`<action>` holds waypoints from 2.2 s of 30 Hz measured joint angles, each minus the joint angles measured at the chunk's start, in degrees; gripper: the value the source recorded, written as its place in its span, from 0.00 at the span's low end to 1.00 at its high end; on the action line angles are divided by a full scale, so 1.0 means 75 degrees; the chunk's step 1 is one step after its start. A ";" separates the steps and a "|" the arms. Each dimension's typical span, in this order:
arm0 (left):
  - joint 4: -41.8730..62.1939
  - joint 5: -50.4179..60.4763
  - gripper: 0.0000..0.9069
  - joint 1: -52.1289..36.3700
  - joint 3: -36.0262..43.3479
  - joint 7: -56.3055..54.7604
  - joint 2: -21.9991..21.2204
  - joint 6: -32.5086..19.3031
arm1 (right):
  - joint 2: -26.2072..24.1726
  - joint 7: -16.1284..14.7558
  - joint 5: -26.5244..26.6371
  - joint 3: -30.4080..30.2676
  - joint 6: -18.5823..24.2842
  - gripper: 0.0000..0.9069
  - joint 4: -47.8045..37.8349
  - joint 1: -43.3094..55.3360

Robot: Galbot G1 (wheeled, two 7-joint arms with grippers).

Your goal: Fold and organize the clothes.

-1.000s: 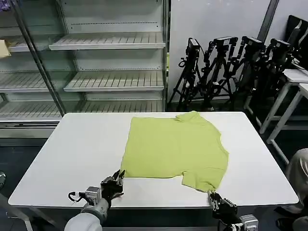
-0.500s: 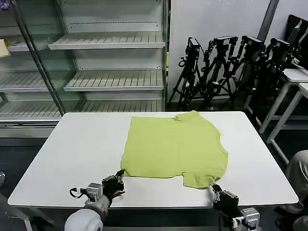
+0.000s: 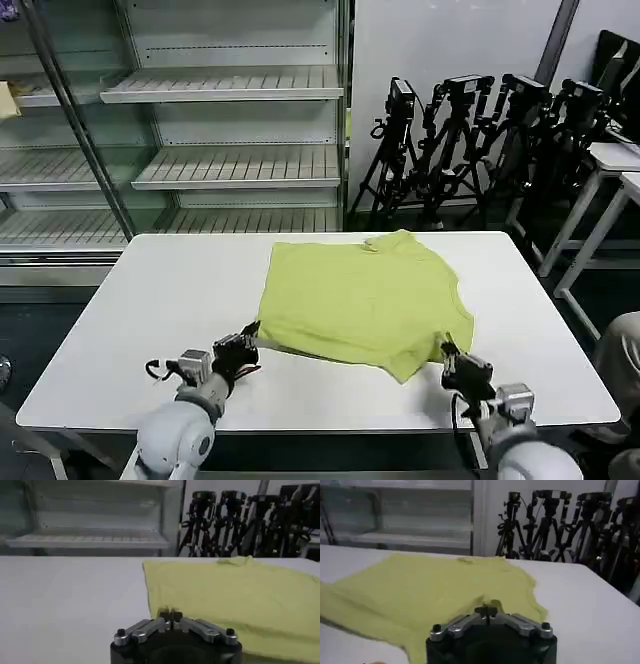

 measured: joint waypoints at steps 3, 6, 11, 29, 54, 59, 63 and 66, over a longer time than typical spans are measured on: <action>0.0180 -0.0090 0.01 -0.0259 0.0080 -0.0001 0.0010 -0.0003 | 0.0032 -0.0002 0.0076 -0.0170 -0.0100 0.00 -0.0305 0.0510; 0.0393 -0.0178 0.01 -0.0517 0.0146 0.0002 0.0031 -0.0005 | 0.0057 -0.0003 0.0133 -0.0344 -0.0177 0.00 -0.0632 0.1003; 0.0723 -0.0305 0.02 -0.0912 0.0203 -0.0007 0.0088 -0.0008 | 0.0138 -0.0001 0.0156 -0.0629 -0.0238 0.00 -0.1195 0.1783; 0.1603 -0.0440 0.01 -0.1694 0.0484 0.0069 0.0098 -0.0020 | 0.0250 -0.0109 0.0130 -0.1164 -0.0211 0.00 -0.2520 0.3321; 0.2246 -0.0350 1.00 -0.2118 0.0650 0.0157 0.0120 -0.0051 | 0.0380 -0.0190 -0.0067 -0.1436 -0.0111 1.00 -0.3244 0.3730; 0.2303 -0.0264 1.00 -0.2119 0.0651 0.0137 0.0117 -0.0050 | 0.0418 -0.0184 -0.0122 -0.1493 -0.0117 1.00 -0.3382 0.3826; 0.2311 -0.0175 1.00 -0.2106 0.0631 0.0113 0.0109 -0.0078 | 0.0431 -0.0127 -0.0120 -0.1471 -0.0150 1.00 -0.3471 0.3881; 0.2275 -0.0145 1.00 -0.2062 0.0591 0.0105 0.0140 -0.0110 | 0.0404 -0.0093 -0.0093 -0.1434 -0.0184 1.00 -0.3484 0.3877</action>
